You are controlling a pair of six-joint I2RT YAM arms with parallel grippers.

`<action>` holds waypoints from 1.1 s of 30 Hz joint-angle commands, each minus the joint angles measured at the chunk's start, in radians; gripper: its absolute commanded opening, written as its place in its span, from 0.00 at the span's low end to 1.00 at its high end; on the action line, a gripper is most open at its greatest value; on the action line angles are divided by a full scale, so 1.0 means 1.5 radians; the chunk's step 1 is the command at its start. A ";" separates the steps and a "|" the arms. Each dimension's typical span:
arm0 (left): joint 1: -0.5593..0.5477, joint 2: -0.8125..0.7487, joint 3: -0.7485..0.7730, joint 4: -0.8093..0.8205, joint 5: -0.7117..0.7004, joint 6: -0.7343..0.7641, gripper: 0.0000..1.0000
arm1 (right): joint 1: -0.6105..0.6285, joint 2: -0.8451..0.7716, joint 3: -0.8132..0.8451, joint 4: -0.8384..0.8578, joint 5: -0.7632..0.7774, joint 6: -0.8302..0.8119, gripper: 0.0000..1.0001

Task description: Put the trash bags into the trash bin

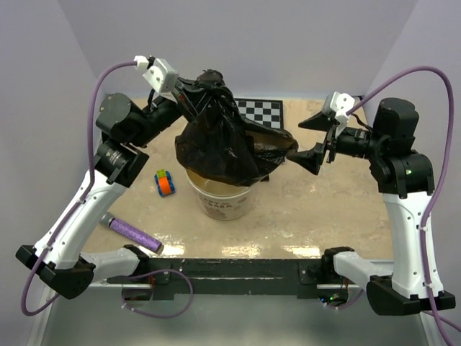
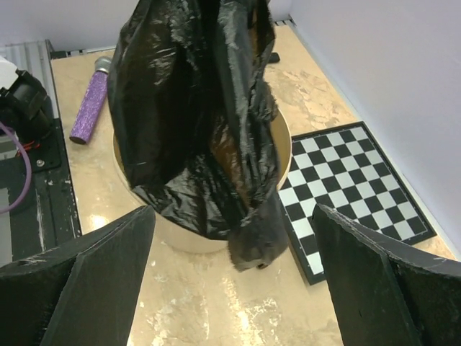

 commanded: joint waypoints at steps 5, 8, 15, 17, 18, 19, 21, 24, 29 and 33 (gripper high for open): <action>0.001 0.019 0.080 0.052 0.068 -0.031 0.00 | 0.007 -0.039 -0.075 0.131 0.132 0.070 0.82; 0.001 0.019 0.079 0.053 0.090 -0.032 0.00 | 0.007 -0.054 -0.123 0.268 0.211 0.145 0.79; 0.000 0.011 0.079 0.025 0.087 -0.009 0.00 | 0.007 -0.003 -0.129 0.374 0.184 0.220 0.69; 0.000 0.004 0.072 0.022 0.087 -0.008 0.00 | 0.007 -0.004 -0.144 0.395 0.178 0.229 0.56; 0.000 0.000 0.068 0.020 0.088 -0.007 0.00 | 0.008 -0.007 -0.152 0.403 0.175 0.231 0.47; 0.000 -0.006 0.064 0.019 0.088 -0.005 0.00 | 0.008 -0.008 -0.158 0.405 0.172 0.232 0.38; 0.000 -0.015 0.059 0.009 0.103 0.005 0.00 | 0.007 -0.007 -0.147 0.393 0.161 0.222 0.11; 0.001 -0.031 0.066 -0.023 0.156 0.051 0.00 | 0.008 -0.013 -0.103 0.343 0.119 0.193 0.00; 0.001 -0.093 0.069 -0.160 0.171 0.132 0.00 | 0.008 -0.039 -0.038 0.266 0.016 0.181 0.00; 0.001 -0.131 0.027 -0.193 0.169 0.158 0.00 | 0.008 -0.053 -0.026 0.216 -0.013 0.191 0.00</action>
